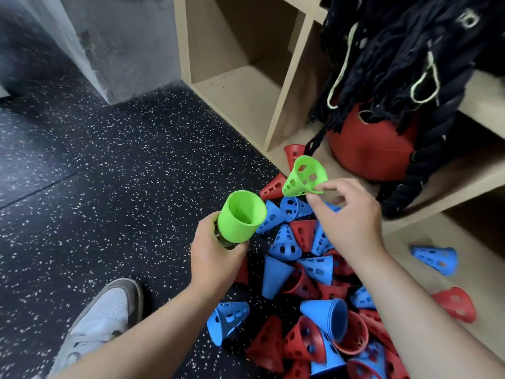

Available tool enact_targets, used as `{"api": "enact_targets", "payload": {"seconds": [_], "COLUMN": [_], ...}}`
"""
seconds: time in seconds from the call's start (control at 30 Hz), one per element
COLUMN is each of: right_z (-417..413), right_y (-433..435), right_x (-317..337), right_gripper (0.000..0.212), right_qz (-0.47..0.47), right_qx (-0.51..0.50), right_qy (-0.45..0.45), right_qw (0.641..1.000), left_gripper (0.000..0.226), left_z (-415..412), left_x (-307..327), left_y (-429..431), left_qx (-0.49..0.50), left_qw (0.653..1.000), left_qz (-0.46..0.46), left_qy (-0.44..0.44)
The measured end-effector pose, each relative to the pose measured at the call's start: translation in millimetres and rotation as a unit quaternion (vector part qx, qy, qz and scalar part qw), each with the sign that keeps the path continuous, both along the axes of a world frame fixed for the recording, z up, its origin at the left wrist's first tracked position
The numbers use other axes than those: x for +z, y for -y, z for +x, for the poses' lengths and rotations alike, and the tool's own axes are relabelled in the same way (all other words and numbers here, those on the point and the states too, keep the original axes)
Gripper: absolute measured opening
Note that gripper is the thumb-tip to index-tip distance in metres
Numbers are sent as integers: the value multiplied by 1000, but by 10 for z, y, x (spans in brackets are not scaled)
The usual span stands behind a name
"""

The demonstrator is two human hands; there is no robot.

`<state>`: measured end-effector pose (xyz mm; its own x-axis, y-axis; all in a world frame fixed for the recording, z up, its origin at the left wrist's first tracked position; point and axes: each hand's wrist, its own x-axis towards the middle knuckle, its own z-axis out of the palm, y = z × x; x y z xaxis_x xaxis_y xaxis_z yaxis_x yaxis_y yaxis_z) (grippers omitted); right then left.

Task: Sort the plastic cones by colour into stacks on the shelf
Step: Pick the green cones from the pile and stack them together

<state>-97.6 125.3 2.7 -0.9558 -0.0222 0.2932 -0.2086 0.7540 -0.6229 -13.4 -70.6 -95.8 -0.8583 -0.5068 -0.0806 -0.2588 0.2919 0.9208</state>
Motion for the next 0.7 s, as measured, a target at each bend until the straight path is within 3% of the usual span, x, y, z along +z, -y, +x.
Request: {"api": "enact_targets", "payload": {"seconds": [0.2,0.3,0.4,0.53,0.7], "right_z": [468,619,723,887,992], "right_y": [-11,-38,-195,-401,-548], "right_x": [471,474,505,628,820], "right_gripper": [16,40,57,45,37], "right_qz": [-8,31,7,21,119], "right_qx": [70,109,102,134,208], "right_qy": [38,57,61,29,-1], "right_qw": [997,992,993,990,971], "left_gripper": [55,56,57,58,58], "left_z": [118,165,223,332,436], "left_x": [173,282,384,519,754], "left_y": [-201,-326,-437,-556,-637], "left_qx": [-35,-55,-71,-85,-111], "left_qw": [999,998,996,994,990], "left_qz": [7,16,14,3,-19], "left_qy": [-10,-28,-45,-72,-86]}}
